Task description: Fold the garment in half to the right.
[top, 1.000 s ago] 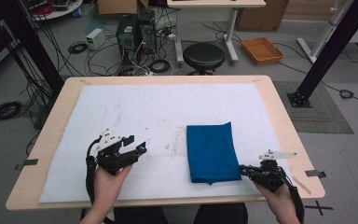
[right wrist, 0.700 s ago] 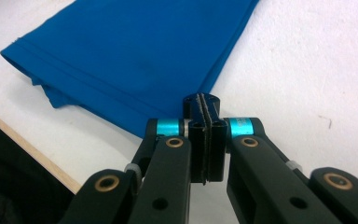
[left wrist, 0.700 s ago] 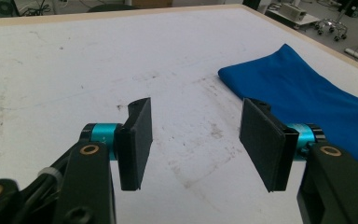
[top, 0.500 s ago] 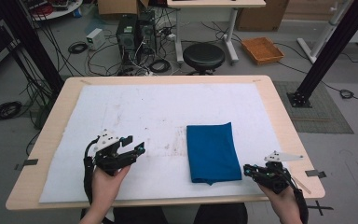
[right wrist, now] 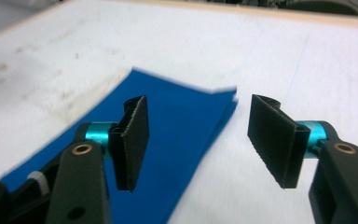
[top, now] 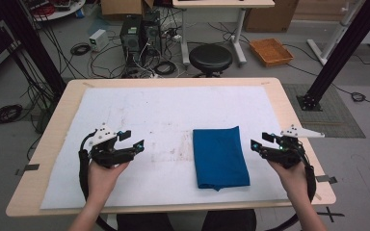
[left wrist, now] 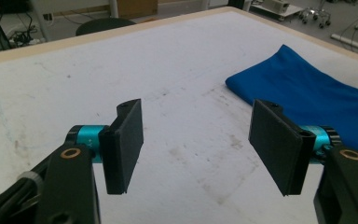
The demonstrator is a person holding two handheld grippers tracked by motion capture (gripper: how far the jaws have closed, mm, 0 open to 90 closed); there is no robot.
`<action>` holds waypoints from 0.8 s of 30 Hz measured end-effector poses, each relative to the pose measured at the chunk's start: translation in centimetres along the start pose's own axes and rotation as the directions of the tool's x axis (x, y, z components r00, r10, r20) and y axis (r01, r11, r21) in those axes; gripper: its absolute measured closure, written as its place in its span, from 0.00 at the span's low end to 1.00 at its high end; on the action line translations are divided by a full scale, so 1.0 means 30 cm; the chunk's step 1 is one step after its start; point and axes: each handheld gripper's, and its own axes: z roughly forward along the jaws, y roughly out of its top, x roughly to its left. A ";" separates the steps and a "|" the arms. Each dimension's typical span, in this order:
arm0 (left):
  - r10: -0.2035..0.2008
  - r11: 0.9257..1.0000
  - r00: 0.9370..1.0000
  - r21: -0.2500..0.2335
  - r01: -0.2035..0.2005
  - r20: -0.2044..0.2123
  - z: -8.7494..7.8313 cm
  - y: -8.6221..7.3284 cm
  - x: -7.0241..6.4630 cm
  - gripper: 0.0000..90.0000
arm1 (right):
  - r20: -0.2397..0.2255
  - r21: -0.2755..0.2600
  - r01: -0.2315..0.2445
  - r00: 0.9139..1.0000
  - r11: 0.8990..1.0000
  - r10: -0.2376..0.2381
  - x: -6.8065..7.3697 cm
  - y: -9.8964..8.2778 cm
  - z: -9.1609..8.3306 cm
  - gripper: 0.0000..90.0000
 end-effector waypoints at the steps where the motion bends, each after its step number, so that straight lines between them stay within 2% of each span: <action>1: 0.004 1.000 1.000 -0.003 -0.004 0.002 0.002 0.005 0.006 0.39 | -0.003 -0.001 -0.002 1.000 1.000 0.002 -0.007 0.014 0.009 0.39; 5: 0.002 1.000 1.000 -0.013 -0.002 0.020 0.010 0.017 0.026 0.39 | -0.015 0.002 -0.018 1.000 1.000 0.018 -0.025 0.046 0.044 0.35; 9: 0.003 1.000 1.000 -0.017 -0.003 0.016 0.016 0.005 0.025 0.39 | -0.024 0.008 -0.007 1.000 1.000 0.007 -0.031 0.025 0.063 0.34; 14: -0.005 1.000 1.000 -0.030 0.006 0.019 0.018 0.001 0.029 0.39 | -0.025 0.013 -0.001 1.000 1.000 0.001 -0.038 0.008 0.058 0.34; 24: 0.008 1.000 1.000 -0.030 -0.008 0.010 0.010 -0.002 0.029 0.39 | -0.017 0.014 -0.004 1.000 1.000 0.004 -0.050 0.001 0.054 0.32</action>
